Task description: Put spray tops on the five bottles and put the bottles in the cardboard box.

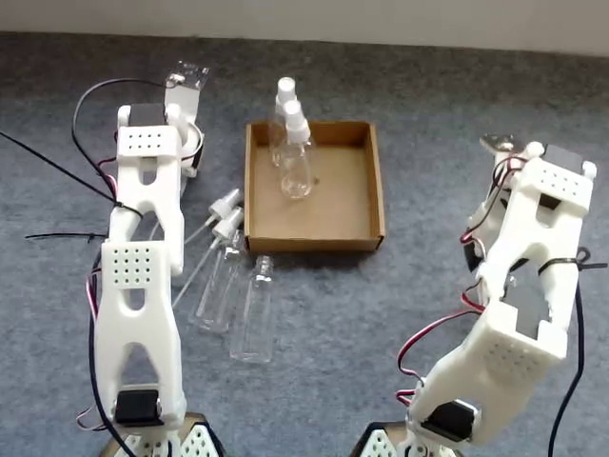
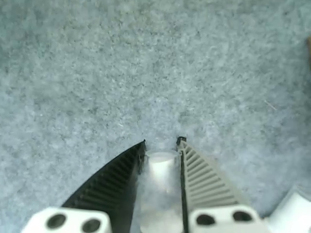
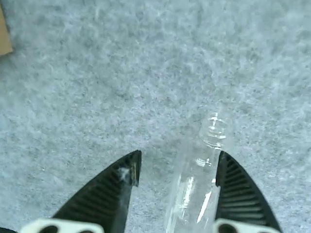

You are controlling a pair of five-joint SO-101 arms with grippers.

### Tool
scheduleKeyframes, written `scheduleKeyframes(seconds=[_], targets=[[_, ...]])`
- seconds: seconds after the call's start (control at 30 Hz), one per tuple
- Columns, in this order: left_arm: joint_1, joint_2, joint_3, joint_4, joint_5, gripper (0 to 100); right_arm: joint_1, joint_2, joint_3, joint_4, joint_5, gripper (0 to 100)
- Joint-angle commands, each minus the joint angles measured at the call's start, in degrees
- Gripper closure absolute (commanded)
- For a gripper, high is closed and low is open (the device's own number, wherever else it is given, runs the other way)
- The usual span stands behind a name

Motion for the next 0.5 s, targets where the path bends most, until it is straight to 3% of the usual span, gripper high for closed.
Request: scheduleKeyframes(seconds=[0.0,0.13,0.47], targets=[[-1.9,-3.6,-6.7,8.5,0.9,99,3.5,-3.6,0.5,0.5,1.2,78.9],[-1.6,-4.9,-13.8,14.7,0.9,99,6.5,-3.6,0.7,0.6,1.4,78.9],[-0.4,-6.9,-11.1,14.8,1.1,99,5.7,-4.6,-0.1,2.7,1.1,78.5]])
